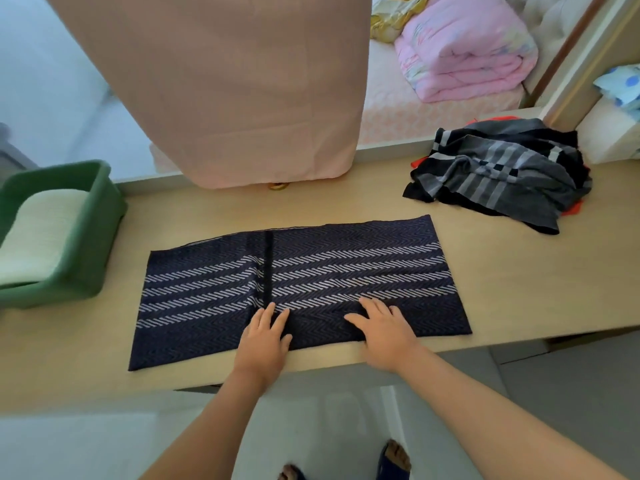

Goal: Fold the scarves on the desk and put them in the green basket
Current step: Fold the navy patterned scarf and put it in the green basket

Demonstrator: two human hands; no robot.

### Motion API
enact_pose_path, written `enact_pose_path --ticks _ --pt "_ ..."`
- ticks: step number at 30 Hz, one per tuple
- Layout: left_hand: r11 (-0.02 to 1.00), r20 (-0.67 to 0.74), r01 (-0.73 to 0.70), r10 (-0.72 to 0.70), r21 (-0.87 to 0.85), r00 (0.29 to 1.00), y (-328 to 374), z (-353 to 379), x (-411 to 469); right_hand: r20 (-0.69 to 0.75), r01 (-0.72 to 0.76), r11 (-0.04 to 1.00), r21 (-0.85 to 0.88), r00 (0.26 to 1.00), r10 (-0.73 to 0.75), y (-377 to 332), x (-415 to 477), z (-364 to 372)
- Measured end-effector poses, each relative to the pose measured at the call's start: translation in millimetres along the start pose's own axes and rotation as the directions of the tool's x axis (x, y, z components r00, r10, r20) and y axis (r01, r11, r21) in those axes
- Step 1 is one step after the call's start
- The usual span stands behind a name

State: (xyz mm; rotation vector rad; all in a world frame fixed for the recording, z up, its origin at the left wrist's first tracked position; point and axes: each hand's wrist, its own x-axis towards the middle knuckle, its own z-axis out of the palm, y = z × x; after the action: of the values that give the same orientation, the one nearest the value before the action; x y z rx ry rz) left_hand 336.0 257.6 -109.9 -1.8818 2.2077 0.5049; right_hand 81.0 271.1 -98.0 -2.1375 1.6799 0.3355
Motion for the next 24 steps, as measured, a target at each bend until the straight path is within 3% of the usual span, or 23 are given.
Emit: enact_pose_path --ticks 4,9,14,16,21,24 --pt "0.986 -0.012 0.087 -0.09 -0.145 0.996 -39 -11 -4 -0.09 -0.134 0.988 -0.077 0.988 0.127 -46 20 -11" --pt "0.982 -0.016 -0.028 0.026 -0.185 1.0 -69 -27 9 -0.019 -0.062 0.997 0.037 0.998 0.063 -90 52 -26" --pt "0.986 -0.173 -0.112 0.09 -0.121 0.981 -88 -53 43 -0.045 -0.107 0.972 0.21 0.992 0.119 -110 93 -49" --pt "0.996 -0.126 -0.079 0.074 -0.04 0.989 -94 -58 59 -0.032 -0.116 0.97 0.212 0.992 0.125 -113 111 -54" --pt "0.992 0.194 -0.003 -0.021 0.122 0.981 -118 -50 85 0.118 -0.066 0.983 0.172 0.992 0.046 -114 155 -48" --pt "0.989 0.231 -0.013 -0.021 0.146 0.973 -144 -38 80 0.177 -0.053 0.995 0.088 0.983 0.037 -110 170 -43"
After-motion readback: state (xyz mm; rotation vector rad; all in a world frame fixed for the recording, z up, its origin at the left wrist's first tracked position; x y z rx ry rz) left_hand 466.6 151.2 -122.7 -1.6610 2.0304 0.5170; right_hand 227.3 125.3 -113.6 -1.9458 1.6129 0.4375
